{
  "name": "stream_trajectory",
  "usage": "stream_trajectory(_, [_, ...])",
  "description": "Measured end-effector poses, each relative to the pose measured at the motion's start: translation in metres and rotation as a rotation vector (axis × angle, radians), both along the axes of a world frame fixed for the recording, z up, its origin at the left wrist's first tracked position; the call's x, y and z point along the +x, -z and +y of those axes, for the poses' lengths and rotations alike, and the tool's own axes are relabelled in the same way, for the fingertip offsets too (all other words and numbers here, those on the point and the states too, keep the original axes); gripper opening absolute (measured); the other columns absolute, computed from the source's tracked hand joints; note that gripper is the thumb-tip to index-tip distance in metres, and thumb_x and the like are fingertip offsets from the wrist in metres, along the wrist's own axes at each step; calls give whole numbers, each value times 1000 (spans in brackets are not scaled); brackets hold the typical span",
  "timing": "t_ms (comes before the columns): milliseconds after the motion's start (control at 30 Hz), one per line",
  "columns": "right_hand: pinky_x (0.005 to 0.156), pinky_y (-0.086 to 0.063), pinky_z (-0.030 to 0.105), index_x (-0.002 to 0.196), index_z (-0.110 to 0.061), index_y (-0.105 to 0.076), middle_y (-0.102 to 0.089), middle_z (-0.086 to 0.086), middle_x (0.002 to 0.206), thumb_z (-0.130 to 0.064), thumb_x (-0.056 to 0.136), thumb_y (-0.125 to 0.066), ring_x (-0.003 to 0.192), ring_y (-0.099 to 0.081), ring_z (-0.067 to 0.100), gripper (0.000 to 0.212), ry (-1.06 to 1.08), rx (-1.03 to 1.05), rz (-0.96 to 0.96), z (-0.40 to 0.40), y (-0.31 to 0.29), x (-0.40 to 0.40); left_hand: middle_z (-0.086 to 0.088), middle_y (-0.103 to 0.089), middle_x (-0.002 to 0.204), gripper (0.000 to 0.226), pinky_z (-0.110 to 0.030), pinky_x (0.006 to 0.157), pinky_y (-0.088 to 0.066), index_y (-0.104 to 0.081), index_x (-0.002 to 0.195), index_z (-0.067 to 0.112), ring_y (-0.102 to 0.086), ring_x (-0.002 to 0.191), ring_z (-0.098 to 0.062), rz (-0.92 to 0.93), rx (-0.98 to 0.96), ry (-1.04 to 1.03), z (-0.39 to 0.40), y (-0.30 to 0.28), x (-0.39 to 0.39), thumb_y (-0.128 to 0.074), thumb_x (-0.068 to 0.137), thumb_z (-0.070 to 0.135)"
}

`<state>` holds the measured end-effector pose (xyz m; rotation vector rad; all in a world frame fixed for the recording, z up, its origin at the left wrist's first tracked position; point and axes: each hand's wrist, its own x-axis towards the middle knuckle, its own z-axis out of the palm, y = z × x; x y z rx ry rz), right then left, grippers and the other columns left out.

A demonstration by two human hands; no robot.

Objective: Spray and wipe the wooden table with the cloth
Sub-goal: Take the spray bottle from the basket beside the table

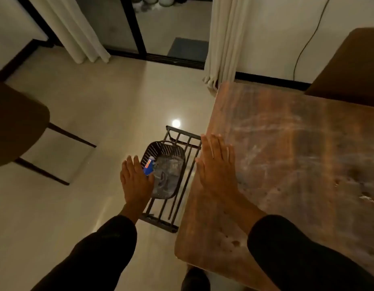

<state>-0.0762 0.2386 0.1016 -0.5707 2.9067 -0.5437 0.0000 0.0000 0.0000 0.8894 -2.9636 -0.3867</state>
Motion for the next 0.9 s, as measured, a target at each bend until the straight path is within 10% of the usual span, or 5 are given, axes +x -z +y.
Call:
stream_trajectory(200, [132,0,52,168,-27,0,5,3,177,-52,111,-28,164,7,23,69,-16,121,-62,-34,39,-9,-10,-55,125,66,-43,91,-52,-46,129,13,-60,108,-28,-83,400,-179,-37,48,-15,-77,76,37])
stream_trajectory(367, [132,1,53,169,-26,-6,0,4,177,-49,111,-31,164,5,23,67,-15,98,-30,-39,64,-10,5,-63,92,33,-32,81,-52,-59,107,19,-61,82,-12,18,661,-149,-34,80,-18,-76,78,21])
stream_trajectory(633, [131,-4,51,164,-19,-28,-29,7,170,-44,107,-31,162,-15,25,62,20,-14,112,-17,99,-21,-7,-63,103,33,-33,88,-42,-58,114,7,-61,101,-29,88,791,-230,-25,123,-35,-70,86,18])
stream_trajectory(900, [125,-25,63,161,-11,-34,-37,16,165,-40,106,-31,156,-32,35,63,84,67,171,-1,39,-45,11,-68,83,31,-26,73,-53,-61,104,29,-64,74,-2,357,614,-57,-31,28,-67,-72,79,45])
